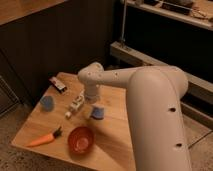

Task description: Place the white sponge in the ceramic bowl

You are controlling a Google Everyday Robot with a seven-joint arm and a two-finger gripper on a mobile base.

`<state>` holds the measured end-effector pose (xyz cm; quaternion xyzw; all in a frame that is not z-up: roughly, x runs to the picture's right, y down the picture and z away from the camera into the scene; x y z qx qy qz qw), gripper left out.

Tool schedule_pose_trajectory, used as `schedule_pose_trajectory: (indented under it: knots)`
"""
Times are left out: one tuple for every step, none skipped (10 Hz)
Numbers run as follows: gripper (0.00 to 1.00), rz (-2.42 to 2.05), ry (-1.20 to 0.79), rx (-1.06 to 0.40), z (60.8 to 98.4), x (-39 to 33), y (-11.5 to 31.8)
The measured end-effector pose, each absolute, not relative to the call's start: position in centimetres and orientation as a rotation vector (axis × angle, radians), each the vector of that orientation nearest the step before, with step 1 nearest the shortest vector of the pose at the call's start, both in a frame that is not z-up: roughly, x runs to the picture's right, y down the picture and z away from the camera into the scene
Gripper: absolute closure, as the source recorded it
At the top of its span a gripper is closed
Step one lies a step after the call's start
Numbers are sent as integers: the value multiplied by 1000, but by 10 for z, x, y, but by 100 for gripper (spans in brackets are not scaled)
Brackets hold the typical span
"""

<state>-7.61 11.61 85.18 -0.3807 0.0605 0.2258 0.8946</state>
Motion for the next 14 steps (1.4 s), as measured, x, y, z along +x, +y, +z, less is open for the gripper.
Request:
schedule_pose_trajectory:
  knots:
    - [20,461,123,-800,855,-75,120]
    - [20,451,122,-808,857,-75,123]
    - [20,438,122,-815,860,-75,126]
    - [20,422,122,-822,862,-76,128]
    - [20,405,124,-829,864,-77,131]
    - [20,392,127,-835,866,-78,134]
    - [20,384,130,-839,867,-79,136]
    - [20,372,139,-846,870,-79,139]
    - [20,367,145,-850,871,-80,141]
    - [20,362,152,-854,872,-80,142]
    - [23,359,159,-858,874,-80,144]
    - [31,357,165,-862,875,-81,144]
    - [38,357,168,-864,876,-82,145]
    - [42,358,172,-868,877,-82,145]
